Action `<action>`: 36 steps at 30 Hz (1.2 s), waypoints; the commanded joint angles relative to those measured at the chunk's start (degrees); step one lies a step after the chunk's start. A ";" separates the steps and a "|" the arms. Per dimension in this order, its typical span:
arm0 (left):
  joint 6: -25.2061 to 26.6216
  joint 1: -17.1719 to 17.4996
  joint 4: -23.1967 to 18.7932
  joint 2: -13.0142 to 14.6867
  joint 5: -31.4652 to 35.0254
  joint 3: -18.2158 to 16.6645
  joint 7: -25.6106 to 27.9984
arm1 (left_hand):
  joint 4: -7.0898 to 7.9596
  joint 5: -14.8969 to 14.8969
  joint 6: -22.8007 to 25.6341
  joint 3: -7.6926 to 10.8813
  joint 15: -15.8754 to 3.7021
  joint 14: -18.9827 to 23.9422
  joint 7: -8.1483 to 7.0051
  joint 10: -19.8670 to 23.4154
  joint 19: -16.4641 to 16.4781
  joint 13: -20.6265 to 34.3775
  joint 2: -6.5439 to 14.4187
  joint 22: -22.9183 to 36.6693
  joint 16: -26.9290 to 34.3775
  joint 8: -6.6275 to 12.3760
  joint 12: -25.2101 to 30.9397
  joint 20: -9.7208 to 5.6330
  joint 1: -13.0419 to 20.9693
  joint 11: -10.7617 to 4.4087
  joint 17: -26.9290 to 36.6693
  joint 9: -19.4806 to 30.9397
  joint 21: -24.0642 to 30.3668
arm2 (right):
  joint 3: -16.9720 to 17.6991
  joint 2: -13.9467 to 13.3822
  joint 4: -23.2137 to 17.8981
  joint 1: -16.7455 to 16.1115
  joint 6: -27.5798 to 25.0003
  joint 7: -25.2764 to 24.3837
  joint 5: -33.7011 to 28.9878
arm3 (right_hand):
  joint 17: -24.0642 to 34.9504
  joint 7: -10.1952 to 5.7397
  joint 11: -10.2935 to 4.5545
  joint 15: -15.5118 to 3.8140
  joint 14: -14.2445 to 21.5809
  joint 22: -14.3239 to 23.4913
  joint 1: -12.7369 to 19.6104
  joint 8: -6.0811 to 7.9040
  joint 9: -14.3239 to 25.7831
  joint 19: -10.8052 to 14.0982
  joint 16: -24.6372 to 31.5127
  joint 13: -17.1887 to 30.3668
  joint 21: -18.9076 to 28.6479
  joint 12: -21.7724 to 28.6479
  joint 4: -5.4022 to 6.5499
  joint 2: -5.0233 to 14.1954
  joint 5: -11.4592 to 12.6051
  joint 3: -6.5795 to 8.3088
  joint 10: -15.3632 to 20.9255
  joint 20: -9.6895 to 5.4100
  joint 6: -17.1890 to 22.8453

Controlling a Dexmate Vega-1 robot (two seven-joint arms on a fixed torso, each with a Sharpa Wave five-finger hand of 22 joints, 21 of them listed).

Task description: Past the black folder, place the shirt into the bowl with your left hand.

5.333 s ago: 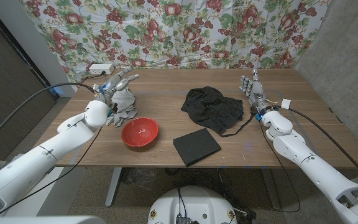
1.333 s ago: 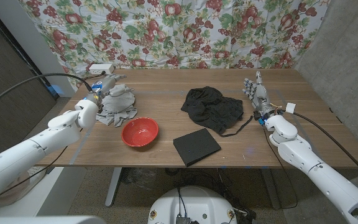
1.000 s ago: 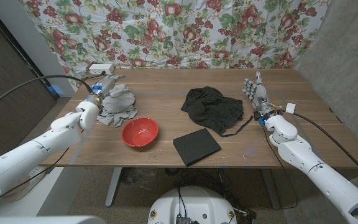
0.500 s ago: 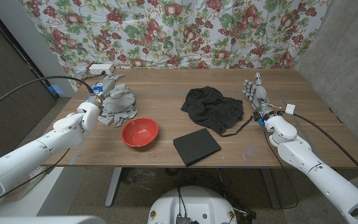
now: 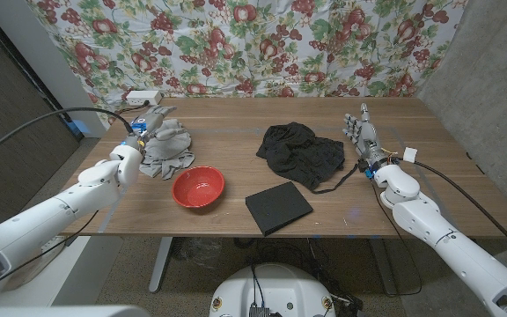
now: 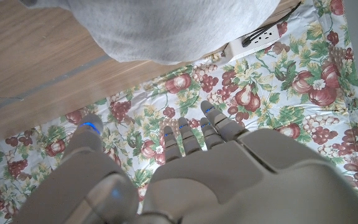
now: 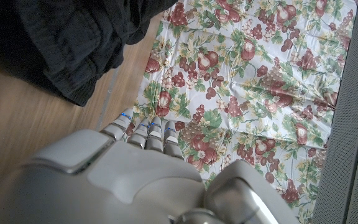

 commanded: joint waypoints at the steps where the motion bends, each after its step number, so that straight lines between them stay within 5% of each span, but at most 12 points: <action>1: -1.01 -1.23 3.06 -1.58 0.40 1.06 3.07 | 0.23 0.56 1.19 0.56 -6.72 1.02 -0.36 1.28 0.98 0.11 1.21 0.31 0.35 0.78 0.63 -1.47 0.46 -0.10 0.17 0.16 0.42 | -0.35 0.21 0.05 0.19 -0.03 0.07 -0.22 | 0.07 -0.07 0.06 -0.17 0.47 0.19 -0.04 0.20 0.15 -0.08 0.25 0.24 -0.21 0.24 -0.18 -0.08 -0.06 -0.28 0.45 0.47 0.30; 7: -2.16 -1.77 4.64 -2.18 0.43 1.54 4.77 | -0.05 1.53 3.50 0.66 -8.68 6.03 -0.60 4.78 2.41 0.05 0.93 0.24 1.47 1.50 1.71 -1.80 1.52 -0.24 0.16 0.09 0.52 | -0.43 0.36 -0.03 0.25 -0.30 0.00 -0.04 | 0.08 -0.07 0.21 -0.16 0.45 0.19 -0.09 0.20 0.15 -0.08 0.23 0.24 -0.21 0.25 -0.15 -0.06 -0.06 -0.29 0.50 0.46 0.36; 36: -1.53 -5.83 10.08 -4.99 0.00 5.16 2.71 | -0.10 2.47 2.89 0.34 -7.89 3.55 -0.90 2.50 2.30 0.01 0.30 0.26 0.00 0.94 0.48 -1.88 1.99 -0.47 0.19 0.06 0.10 | -0.94 0.98 2.19 2.24 0.13 1.68 0.11 | 0.07 -0.21 -0.43 -0.49 0.20 0.19 -0.17 0.22 0.14 -0.30 0.14 0.24 -0.28 0.42 -0.09 0.04 -0.05 -0.27 1.18 0.36 0.83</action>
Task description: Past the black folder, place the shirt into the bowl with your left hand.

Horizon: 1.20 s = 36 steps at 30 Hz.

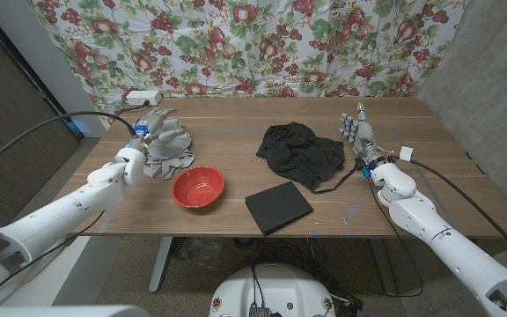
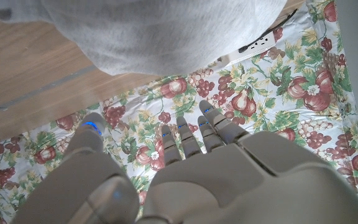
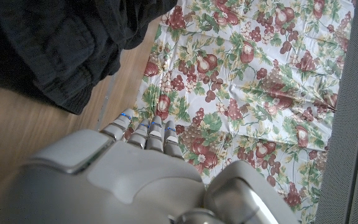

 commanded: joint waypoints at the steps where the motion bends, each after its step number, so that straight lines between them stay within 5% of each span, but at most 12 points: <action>1: -0.38 -2.21 3.16 -1.48 -0.25 1.95 -0.77 | -0.08 0.33 -0.18 0.01 -8.08 -0.12 -0.33 -0.16 0.21 0.07 -0.08 0.26 -0.34 -0.02 -0.31 -1.86 0.55 -0.01 0.19 0.07 -0.10 | -0.17 -0.07 0.34 0.58 -0.18 0.54 0.14 | 0.08 0.09 -0.37 -0.26 0.00 0.20 -0.17 0.22 0.14 -0.28 0.14 0.24 -0.27 0.42 -0.09 0.05 -0.05 -0.27 0.44 0.35 0.53; 36: 1.75 -5.34 7.58 -3.48 -1.06 5.14 -2.78 | -0.01 0.98 -1.49 -0.26 -7.54 0.19 -0.07 0.05 0.27 0.08 -0.31 0.29 -0.26 -0.53 -0.31 -1.76 0.74 0.39 0.22 0.08 -0.19 | -0.34 -0.39 0.46 0.78 -0.29 0.69 -0.22 | 0.02 0.11 -0.11 -0.17 0.02 0.17 0.33 0.10 0.13 -0.23 0.12 0.23 -0.25 0.36 -0.38 0.21 -0.02 0.00 0.58 0.59 0.50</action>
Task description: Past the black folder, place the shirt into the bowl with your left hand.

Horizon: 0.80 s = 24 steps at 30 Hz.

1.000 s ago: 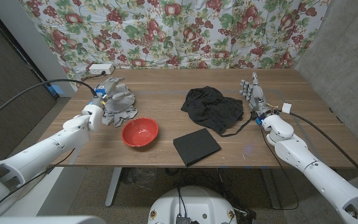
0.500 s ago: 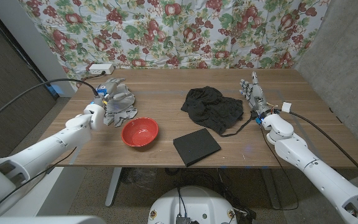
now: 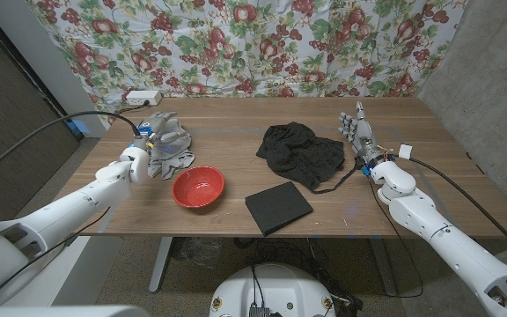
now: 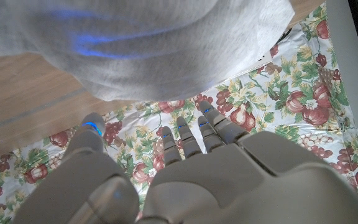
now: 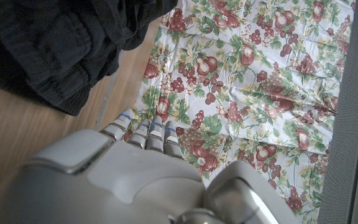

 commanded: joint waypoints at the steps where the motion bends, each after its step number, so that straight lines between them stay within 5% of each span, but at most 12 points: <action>1: 0.61 -0.84 1.70 -0.78 -0.71 1.12 -1.00 | -0.01 0.55 -0.45 -0.27 -7.52 0.17 -0.06 0.04 0.27 0.07 -0.08 0.29 0.14 -0.11 -0.32 -1.81 0.52 0.42 0.07 0.08 -0.19 | 0.03 -0.24 -0.22 -0.11 0.01 -0.10 -0.18 | 0.17 0.12 0.23 -0.14 0.01 0.17 0.35 0.10 0.13 -0.25 0.11 0.23 -0.26 0.36 -0.39 0.22 -0.01 0.01 0.28 0.63 0.51; 24: 0.47 -2.84 5.86 -2.33 -1.47 3.10 -1.22 | 0.10 0.97 -1.67 -0.41 -7.06 -0.55 0.23 -1.25 0.03 0.08 0.06 0.32 -0.12 -0.42 -0.77 -1.73 0.72 0.62 0.10 0.10 -0.31 | -0.73 0.55 1.61 1.51 0.12 1.14 -0.24 | 0.15 0.09 0.11 -0.16 0.09 0.16 0.60 0.04 0.13 0.12 0.13 0.23 -0.13 0.29 -0.59 0.18 -0.04 0.12 0.31 0.66 0.52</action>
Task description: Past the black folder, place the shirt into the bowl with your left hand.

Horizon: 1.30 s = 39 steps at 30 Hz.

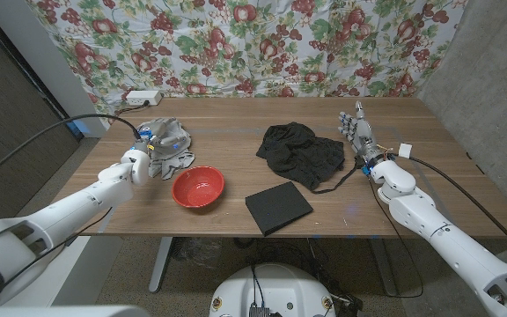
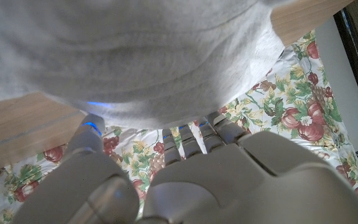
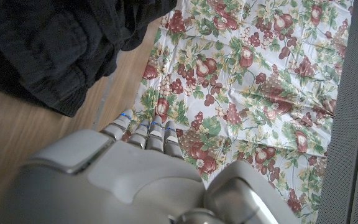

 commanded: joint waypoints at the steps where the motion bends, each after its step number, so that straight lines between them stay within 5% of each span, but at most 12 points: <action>1: -0.09 -1.15 2.53 -1.25 -0.66 0.99 0.25 | -0.06 0.58 -0.48 -0.25 -6.86 -0.11 -0.09 -0.04 0.06 0.08 0.06 0.33 -0.13 0.09 -0.31 -1.74 0.73 0.02 0.11 0.10 -0.30 | -0.44 0.40 0.88 0.80 0.07 0.43 -0.19 | 0.15 0.09 0.13 -0.13 0.13 0.15 0.61 0.04 0.13 0.48 0.14 0.23 -0.12 0.28 -0.27 0.18 -0.04 -0.20 0.31 0.49 0.53; 39: -0.09 -3.14 9.17 -3.68 -3.08 3.71 3.42 | -0.18 0.87 0.25 0.58 -6.94 0.12 0.83 0.41 0.90 0.12 1.47 0.37 0.01 0.69 -0.02 -2.21 2.47 0.21 0.09 0.14 -0.06 | -0.90 -0.51 -2.47 -0.48 -2.18 -1.47 -0.98 | 0.18 0.21 0.24 -0.18 0.16 0.17 0.54 0.58 0.14 0.23 0.14 0.24 -0.25 0.45 -0.31 0.21 -0.17 -0.15 1.03 0.64 2.64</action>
